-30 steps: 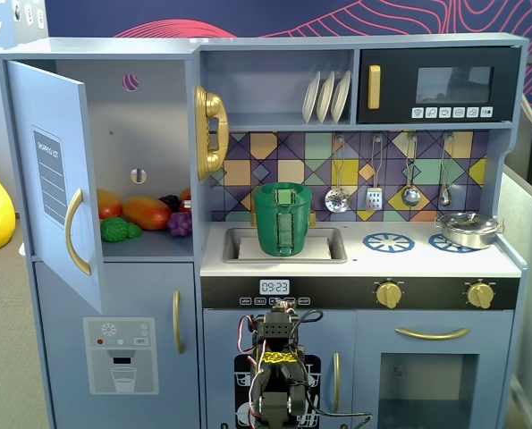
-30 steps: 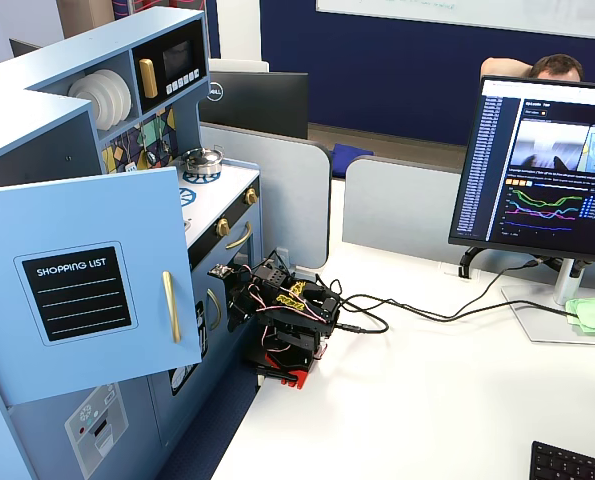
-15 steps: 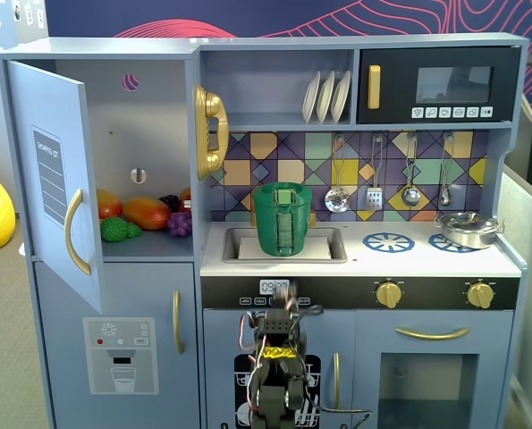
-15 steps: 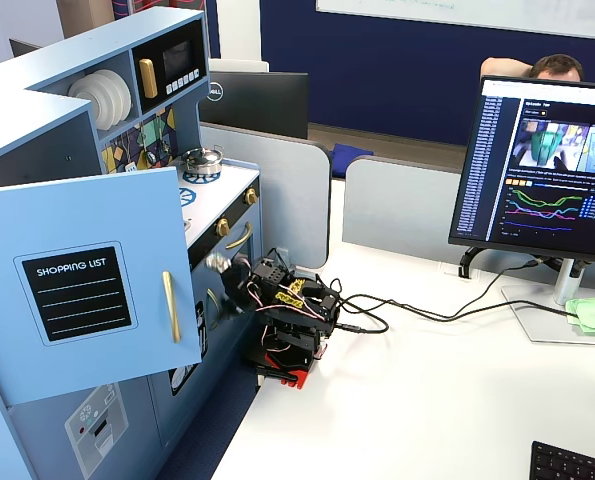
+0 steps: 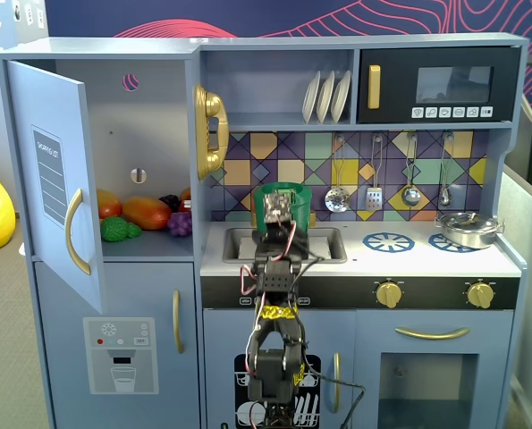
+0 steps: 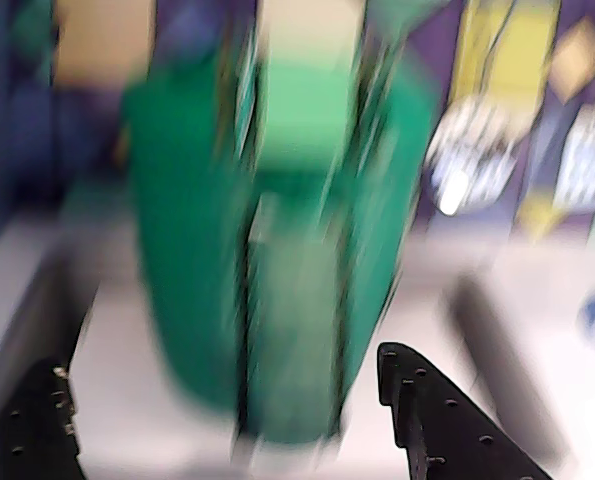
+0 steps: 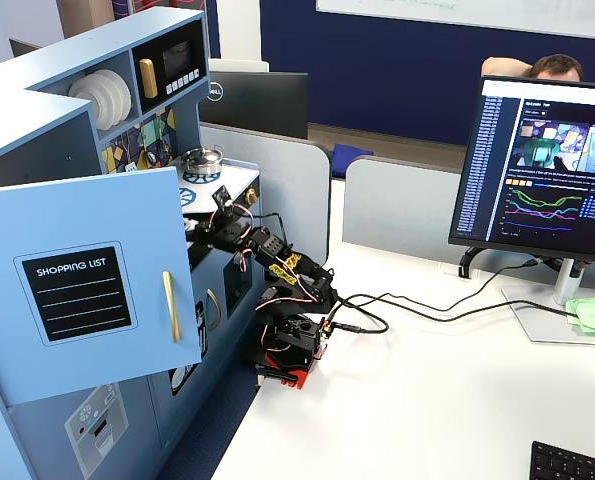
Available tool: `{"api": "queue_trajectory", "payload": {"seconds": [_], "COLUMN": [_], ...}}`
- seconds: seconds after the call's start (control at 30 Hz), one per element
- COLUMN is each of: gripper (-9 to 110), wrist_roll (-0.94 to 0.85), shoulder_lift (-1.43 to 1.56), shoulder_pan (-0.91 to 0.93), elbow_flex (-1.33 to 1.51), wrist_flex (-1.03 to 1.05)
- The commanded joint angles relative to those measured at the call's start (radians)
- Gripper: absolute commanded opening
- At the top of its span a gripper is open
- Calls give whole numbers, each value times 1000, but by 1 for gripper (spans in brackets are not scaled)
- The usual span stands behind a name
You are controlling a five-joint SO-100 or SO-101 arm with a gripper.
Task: Take off the lid from the green recipient and place it on the counter
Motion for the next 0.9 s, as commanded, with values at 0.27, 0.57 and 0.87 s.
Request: {"api": "queue_trajectory", "payload": {"seconds": [0.27, 0.57, 0.87], "gripper": [36, 35, 31], "wrist_roll": [-32, -63, -23], "shoulder_lift": [-212, -385, -543], "shoulder_pan": [28, 21, 31], "elbow_flex": [-275, -434, -583], "wrist_flex": [-72, -87, -95]}}
